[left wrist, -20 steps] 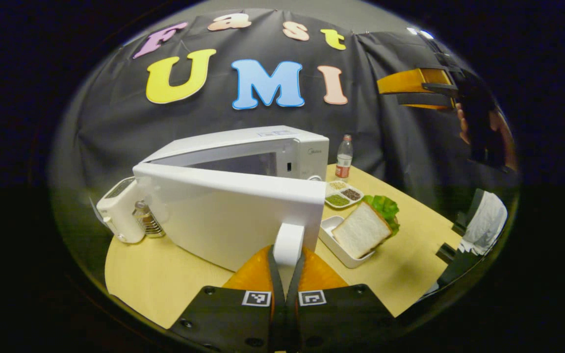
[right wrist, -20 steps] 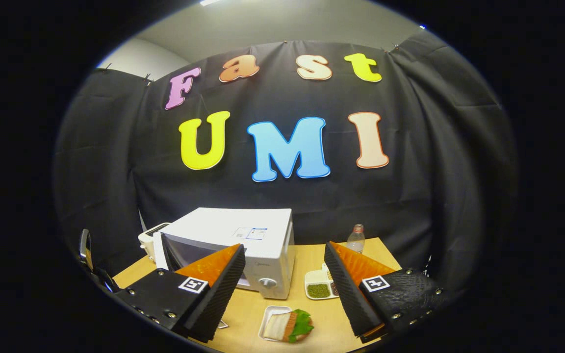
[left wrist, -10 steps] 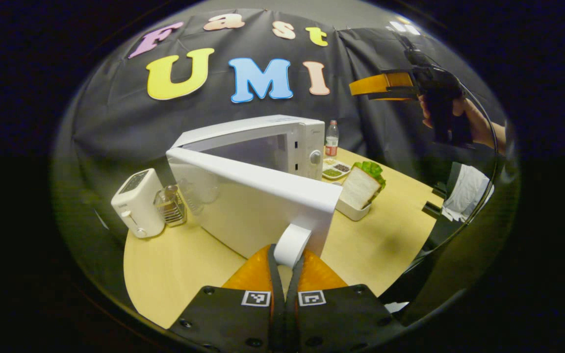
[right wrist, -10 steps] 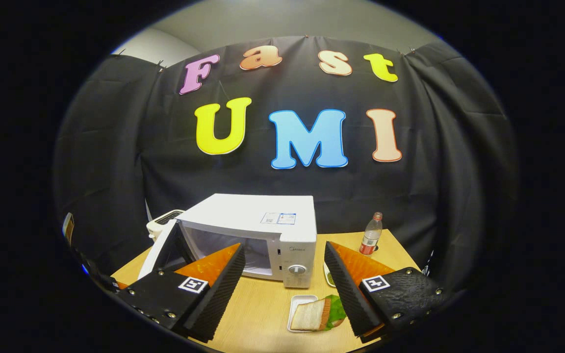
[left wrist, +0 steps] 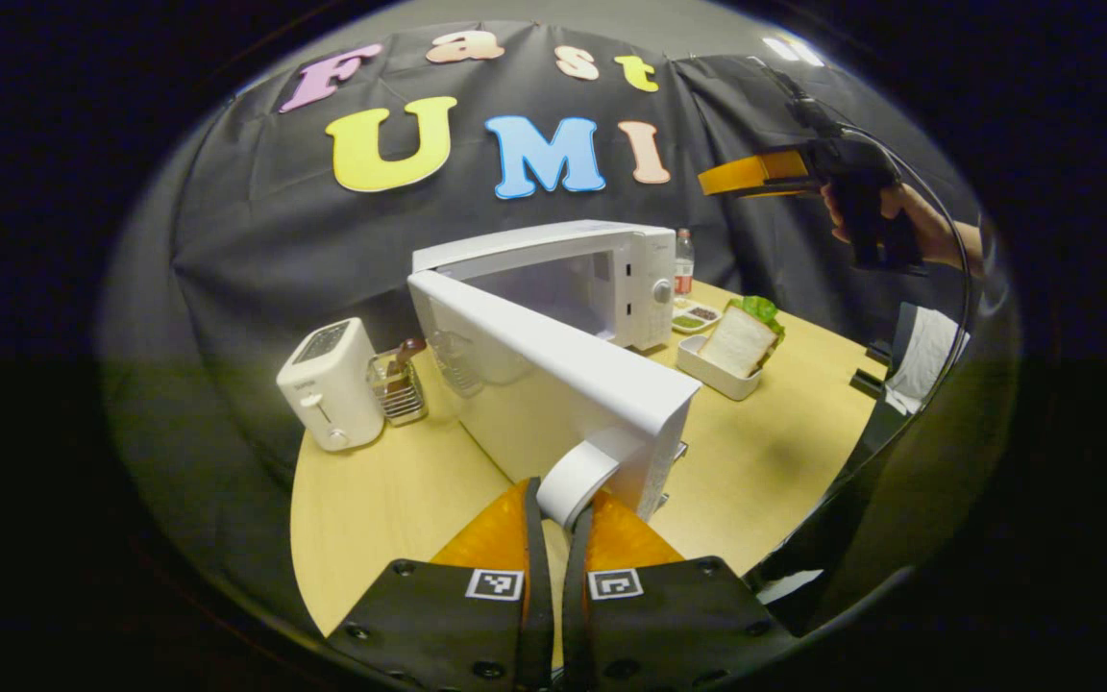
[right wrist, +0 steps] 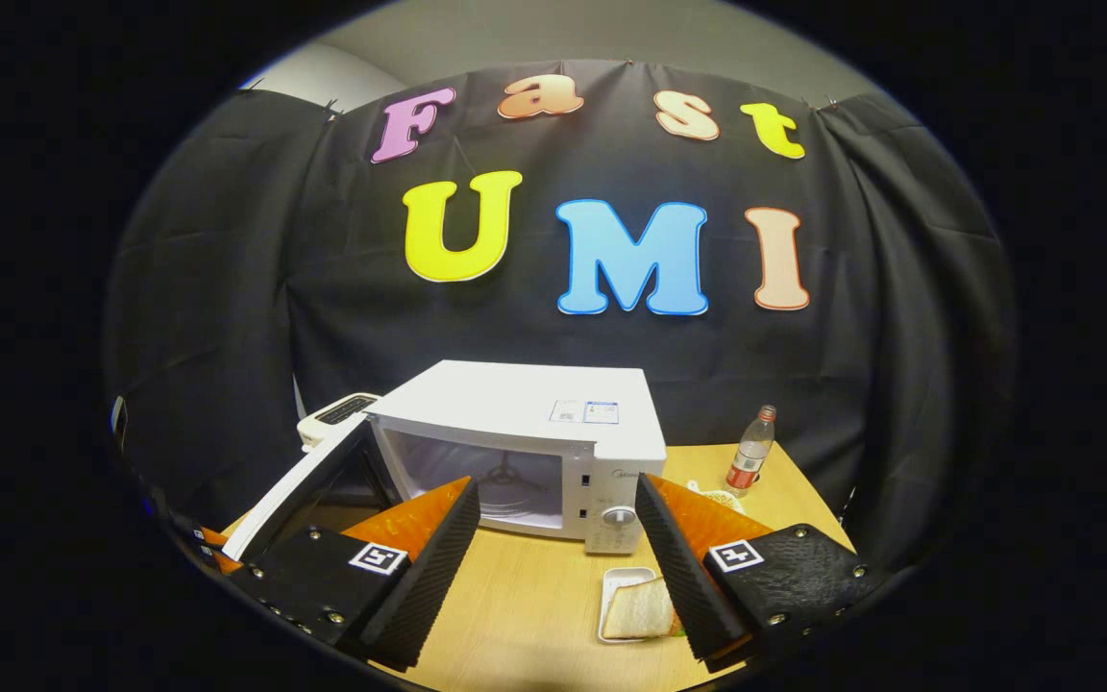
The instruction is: Open the microwave oven with the left hand, put the food in, and close the microwave oven.
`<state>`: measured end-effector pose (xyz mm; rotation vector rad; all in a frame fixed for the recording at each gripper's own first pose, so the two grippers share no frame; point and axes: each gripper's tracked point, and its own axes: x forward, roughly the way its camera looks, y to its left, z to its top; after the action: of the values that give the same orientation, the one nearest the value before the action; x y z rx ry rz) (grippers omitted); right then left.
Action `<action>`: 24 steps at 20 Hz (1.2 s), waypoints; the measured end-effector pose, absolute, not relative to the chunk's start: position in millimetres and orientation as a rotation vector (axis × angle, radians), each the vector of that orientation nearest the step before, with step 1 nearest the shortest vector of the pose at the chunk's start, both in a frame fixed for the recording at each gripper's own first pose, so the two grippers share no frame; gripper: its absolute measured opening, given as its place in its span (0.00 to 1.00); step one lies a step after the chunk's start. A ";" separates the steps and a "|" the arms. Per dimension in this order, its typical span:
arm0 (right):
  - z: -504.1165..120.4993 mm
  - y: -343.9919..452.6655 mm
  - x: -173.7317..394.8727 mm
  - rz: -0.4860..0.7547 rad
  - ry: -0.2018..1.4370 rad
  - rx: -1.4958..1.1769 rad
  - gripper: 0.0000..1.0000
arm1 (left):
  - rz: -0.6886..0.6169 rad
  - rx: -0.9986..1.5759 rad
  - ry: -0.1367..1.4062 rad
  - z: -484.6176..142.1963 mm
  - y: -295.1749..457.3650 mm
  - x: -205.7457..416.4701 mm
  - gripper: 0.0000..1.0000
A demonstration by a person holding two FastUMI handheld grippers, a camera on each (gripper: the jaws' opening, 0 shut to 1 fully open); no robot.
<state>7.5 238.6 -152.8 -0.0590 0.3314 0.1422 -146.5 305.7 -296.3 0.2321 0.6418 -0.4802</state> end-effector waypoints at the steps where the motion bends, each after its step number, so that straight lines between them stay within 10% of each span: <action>1: -155.2 241.1 5.0 0.147 0.343 -0.060 0.98 | -0.473 0.229 0.640 -295.6 312.0 -146.6 0.11; 15: -183.3 215.5 -15.1 0.108 0.424 -0.078 0.98 | -0.239 0.081 0.611 -283.3 396.4 -175.0 0.22; 24: -259.2 124.1 -13.6 0.015 0.715 0.069 0.99 | -0.059 0.142 0.298 -119.1 364.9 -131.0 0.20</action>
<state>-13.6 124.1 -259.2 0.0692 0.7150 0.0153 -131.0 364.9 -119.1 0.1420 0.2984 -0.0588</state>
